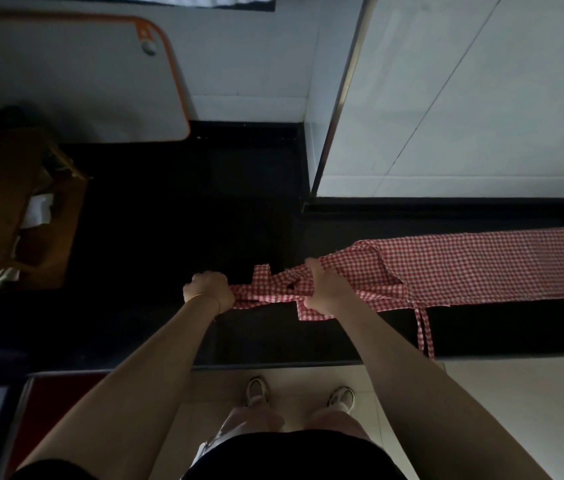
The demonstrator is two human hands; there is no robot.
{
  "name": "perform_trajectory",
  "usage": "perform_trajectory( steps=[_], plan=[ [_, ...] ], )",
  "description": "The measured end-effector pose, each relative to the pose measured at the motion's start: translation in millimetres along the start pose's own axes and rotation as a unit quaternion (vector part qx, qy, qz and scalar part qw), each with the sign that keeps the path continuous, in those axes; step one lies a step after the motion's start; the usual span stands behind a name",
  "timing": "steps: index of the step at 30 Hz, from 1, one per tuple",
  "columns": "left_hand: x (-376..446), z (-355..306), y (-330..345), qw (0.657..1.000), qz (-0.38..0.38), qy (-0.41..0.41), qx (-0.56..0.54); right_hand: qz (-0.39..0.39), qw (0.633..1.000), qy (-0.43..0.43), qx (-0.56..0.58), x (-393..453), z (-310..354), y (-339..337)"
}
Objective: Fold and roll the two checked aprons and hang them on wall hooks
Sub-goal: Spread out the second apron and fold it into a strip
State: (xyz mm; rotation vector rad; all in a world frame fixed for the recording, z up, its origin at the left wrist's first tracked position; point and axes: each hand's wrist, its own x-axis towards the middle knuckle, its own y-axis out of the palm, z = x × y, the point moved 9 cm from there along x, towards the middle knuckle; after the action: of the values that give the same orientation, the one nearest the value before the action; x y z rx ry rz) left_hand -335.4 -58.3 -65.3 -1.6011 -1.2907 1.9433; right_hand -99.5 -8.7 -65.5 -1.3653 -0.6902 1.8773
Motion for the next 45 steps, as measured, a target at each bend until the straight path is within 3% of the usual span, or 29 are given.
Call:
perform_trajectory(
  steps=[2,5,7,10,14,17,19,21,23,26,30,34,36,42,45],
  plan=[
    [0.2,14.4,-0.4,0.980,-0.004,-0.043,-0.194,0.028,0.999,-0.004,-0.023,-1.6,1.2,0.9],
    [-6.2,22.3,13.8,0.868,0.040,-0.084,-0.488,0.035,0.995,-0.005,-0.092,-5.5,7.7,1.5],
    [-10.6,21.6,20.3,0.818,0.074,-0.091,-0.563,0.048,0.983,0.006,-0.175,-13.7,14.8,9.5],
    [-10.2,13.1,17.4,0.819,0.084,-0.050,-0.566,-0.025,0.979,-0.035,-0.200,-22.3,42.3,13.4],
    [-14.2,-13.5,8.1,0.827,0.093,0.026,-0.553,-0.152,0.977,-0.136,-0.065,-31.5,92.8,8.4],
    [-18.6,-22.8,-0.2,0.766,0.066,0.028,-0.639,-0.155,0.967,-0.139,0.143,-33.3,99.6,4.8],
    [-14.0,-8.3,-2.7,0.737,-0.017,-0.018,-0.676,-0.109,0.932,-0.081,0.337,-28.9,84.0,3.1],
    [-7.5,11.3,12.7,0.742,-0.056,-0.115,-0.658,-0.092,0.879,0.004,0.467,-26.8,61.7,-3.3],
    [-6.8,0.1,46.2,0.748,0.039,-0.173,-0.639,-0.101,0.831,0.057,0.544,-25.6,38.4,-13.2],
    [-15.8,-47.2,78.0,0.789,0.155,-0.138,-0.579,-0.131,0.774,0.115,0.608,-24.8,3.0,-28.9],
    [-23.2,-90.8,87.7,0.843,0.159,-0.083,-0.507,-0.171,0.729,0.186,0.636,-31.8,-38.6,-44.3],
    [-20.3,-105.3,83.0,0.890,0.141,-0.070,-0.428,-0.158,0.748,0.165,0.623,-33.6,-52.7,-52.2],
    [-18.5,-107.8,76.0,0.897,0.121,-0.065,-0.420,-0.164,0.757,0.153,0.614,-35.0,-59.5,-59.1],
    [-34.0,-127.2,24.7,0.855,-0.027,0.015,-0.517,-0.210,0.740,0.157,0.620,-36.9,-98.9,-87.5],
    [-49.1,-173.4,11.6,0.844,-0.023,0.103,-0.526,-0.248,0.721,0.158,0.628,-43.2,-129.3,-109.3]
  ],
)
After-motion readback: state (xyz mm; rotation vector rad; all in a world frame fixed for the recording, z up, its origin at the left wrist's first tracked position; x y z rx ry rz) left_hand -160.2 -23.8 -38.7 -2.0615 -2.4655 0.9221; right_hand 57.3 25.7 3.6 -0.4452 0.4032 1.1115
